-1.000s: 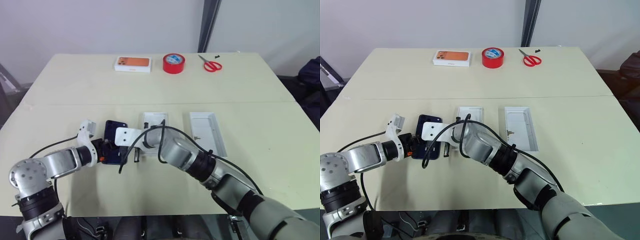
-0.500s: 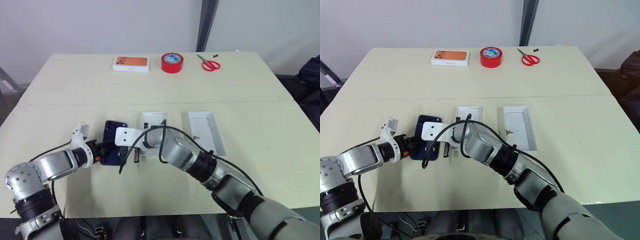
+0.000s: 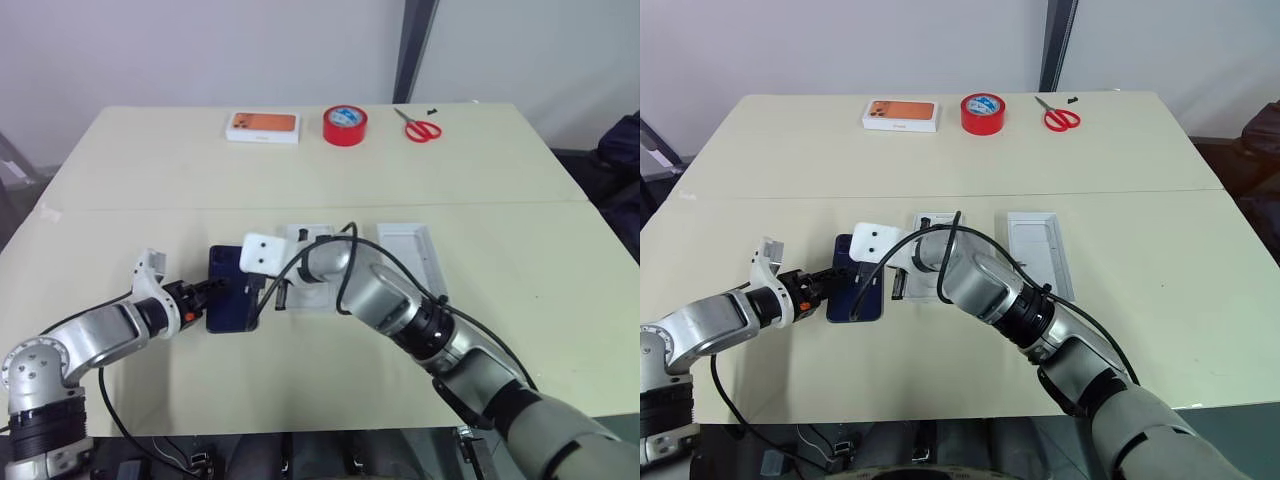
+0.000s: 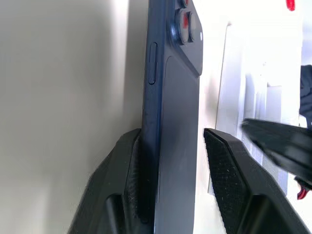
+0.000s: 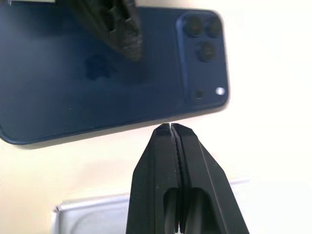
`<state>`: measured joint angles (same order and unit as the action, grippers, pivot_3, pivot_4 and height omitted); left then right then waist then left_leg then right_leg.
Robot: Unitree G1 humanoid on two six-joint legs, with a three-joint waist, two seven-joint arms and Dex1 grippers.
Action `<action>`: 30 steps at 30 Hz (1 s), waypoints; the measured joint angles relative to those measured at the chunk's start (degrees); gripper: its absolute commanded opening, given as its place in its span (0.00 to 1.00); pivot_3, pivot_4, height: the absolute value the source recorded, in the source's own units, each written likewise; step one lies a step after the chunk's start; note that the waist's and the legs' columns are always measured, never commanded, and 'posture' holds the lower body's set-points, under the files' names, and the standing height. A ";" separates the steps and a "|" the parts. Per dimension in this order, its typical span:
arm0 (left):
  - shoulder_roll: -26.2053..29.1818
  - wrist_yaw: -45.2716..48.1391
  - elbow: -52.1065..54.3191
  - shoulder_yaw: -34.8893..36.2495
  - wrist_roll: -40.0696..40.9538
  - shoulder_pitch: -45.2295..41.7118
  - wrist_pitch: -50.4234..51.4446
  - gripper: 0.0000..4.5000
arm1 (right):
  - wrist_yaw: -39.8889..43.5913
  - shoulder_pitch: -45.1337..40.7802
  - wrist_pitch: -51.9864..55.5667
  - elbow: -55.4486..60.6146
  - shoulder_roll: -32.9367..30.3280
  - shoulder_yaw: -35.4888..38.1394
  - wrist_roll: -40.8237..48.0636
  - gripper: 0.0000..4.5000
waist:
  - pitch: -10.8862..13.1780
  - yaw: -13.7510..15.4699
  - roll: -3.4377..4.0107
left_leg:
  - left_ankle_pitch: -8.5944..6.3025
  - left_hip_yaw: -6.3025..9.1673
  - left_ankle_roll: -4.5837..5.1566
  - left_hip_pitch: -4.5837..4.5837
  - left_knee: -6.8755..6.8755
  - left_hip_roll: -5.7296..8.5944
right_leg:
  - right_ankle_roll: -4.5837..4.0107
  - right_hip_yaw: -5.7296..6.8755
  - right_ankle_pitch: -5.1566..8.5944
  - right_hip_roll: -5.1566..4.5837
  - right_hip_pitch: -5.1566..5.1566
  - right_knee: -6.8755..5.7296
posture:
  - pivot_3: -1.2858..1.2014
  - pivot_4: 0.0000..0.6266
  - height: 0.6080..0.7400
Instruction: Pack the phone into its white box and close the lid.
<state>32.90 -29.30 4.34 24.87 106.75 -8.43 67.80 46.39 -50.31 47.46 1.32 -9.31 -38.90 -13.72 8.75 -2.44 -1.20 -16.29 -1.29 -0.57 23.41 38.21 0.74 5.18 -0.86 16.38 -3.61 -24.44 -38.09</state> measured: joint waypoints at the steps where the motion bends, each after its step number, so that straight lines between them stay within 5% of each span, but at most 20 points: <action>1: 0.34 0.28 0.24 -0.47 1.62 0.32 -0.93 0.08 | 0.03 0.00 0.22 0.33 -0.37 0.26 0.06 0.00 | 0.00 0.00 0.00 | 0.00 0.00 0.00 0.00 0.00 0.00 | 0.00 0.00 0.00 0.00 0.00 0.01 | 0.52 0.24 0.88; 2: 0.68 0.36 1.47 -1.29 3.45 0.31 -1.94 0.01 | 0.04 0.00 0.57 0.63 -0.67 0.66 0.19 0.00 | -0.01 0.00 -0.01 | 0.00 0.00 0.00 -0.01 0.00 -0.01 | 0.00 0.00 0.00 -0.01 0.02 0.01 | 0.52 0.24 0.88; 10: 2.10 0.60 3.10 -3.69 5.18 2.03 -7.60 0.01 | 0.41 1.13 2.71 5.37 -3.34 2.58 1.84 0.00 | 0.04 0.00 0.03 | -0.09 -0.01 0.17 0.01 -0.04 -0.01 | -0.03 0.01 0.01 -0.01 -0.01 0.04 | 0.52 0.24 0.88; 18: -1.91 0.64 8.01 -4.16 5.07 -4.76 -14.33 0.01 | 4.11 4.73 0.66 13.26 -11.43 16.95 11.27 0.00 | 0.11 1.38 -0.08 | -0.13 -0.01 0.23 0.05 -0.02 0.00 | -0.03 0.03 0.01 -0.01 0.04 0.15 | 0.52 0.24 0.88; 30: -9.13 1.31 -2.09 -22.09 -2.99 -16.62 -14.01 0.01 | 5.64 12.12 -6.30 12.42 -23.15 24.01 15.11 0.00 | 0.15 1.32 -0.08 | 0.03 -0.09 0.01 0.03 0.00 -0.03 | -0.01 -0.02 0.00 0.14 0.05 0.09 | 0.52 0.24 0.88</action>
<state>23.77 -27.99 2.24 2.78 103.76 -25.06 53.79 52.03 -38.20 41.16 13.75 -32.46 -14.89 1.40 8.90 -1.12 -1.28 -16.25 -1.38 -0.56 23.43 38.20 0.70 5.17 -0.89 16.37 -3.47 -24.40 -38.00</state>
